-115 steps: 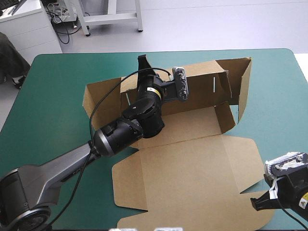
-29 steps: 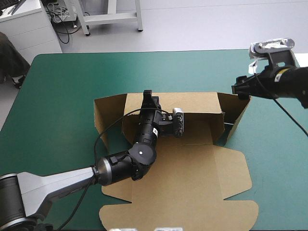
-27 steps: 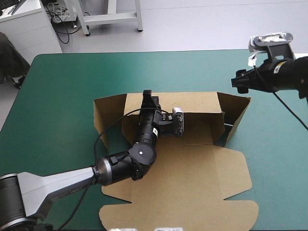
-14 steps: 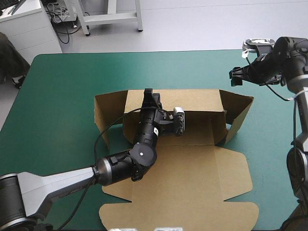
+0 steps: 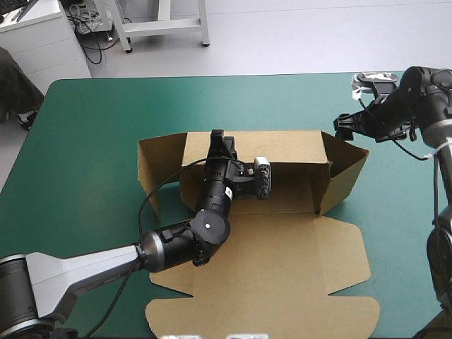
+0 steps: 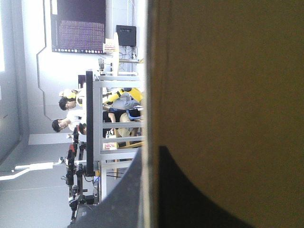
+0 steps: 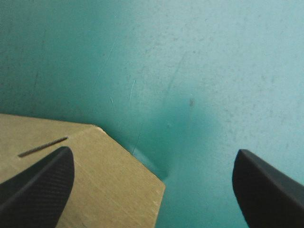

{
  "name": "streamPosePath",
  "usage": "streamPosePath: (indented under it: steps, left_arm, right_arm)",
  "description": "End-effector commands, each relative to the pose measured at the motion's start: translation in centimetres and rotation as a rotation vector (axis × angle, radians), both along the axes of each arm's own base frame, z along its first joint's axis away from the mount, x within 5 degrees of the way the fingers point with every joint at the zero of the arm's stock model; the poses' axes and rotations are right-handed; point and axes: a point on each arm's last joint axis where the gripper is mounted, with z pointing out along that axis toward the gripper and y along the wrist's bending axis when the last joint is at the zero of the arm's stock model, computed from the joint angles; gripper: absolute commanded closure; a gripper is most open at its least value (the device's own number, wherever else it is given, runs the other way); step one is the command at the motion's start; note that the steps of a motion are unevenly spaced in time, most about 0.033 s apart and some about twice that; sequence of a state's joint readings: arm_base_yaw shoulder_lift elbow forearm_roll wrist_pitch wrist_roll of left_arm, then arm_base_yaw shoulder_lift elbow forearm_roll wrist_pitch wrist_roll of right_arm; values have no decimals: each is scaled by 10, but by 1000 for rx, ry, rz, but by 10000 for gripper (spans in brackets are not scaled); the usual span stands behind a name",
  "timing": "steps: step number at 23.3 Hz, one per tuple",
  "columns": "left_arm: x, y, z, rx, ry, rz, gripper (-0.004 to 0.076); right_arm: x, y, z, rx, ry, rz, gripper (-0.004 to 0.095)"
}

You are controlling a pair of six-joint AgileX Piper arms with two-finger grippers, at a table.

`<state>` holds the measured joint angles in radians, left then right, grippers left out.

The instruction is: Fold the box

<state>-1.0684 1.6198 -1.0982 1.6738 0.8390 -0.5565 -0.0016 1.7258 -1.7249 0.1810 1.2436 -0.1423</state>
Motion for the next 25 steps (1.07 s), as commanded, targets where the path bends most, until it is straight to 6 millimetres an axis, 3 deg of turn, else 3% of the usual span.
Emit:
streamPosePath:
  steps: [1, 9, 17, 25]
  left_arm:
    - [-2, 9, 30, -51, -101, 23, 749]
    - [-2, 9, 30, -53, -101, 23, 749]
    - [-3, 5, 25, -73, -46, -8, 749]
    - [-3, 6, 25, -57, -46, -8, 749]
  right_arm:
    - [-27, -1, 31, -4, -87, 30, 79]
    - [-55, 6, 22, 43, -115, 99, 79]
    - [-92, 10, 8, 26, -263, 210, 116]
    - [-105, 15, -15, 59, -194, 276, 161]
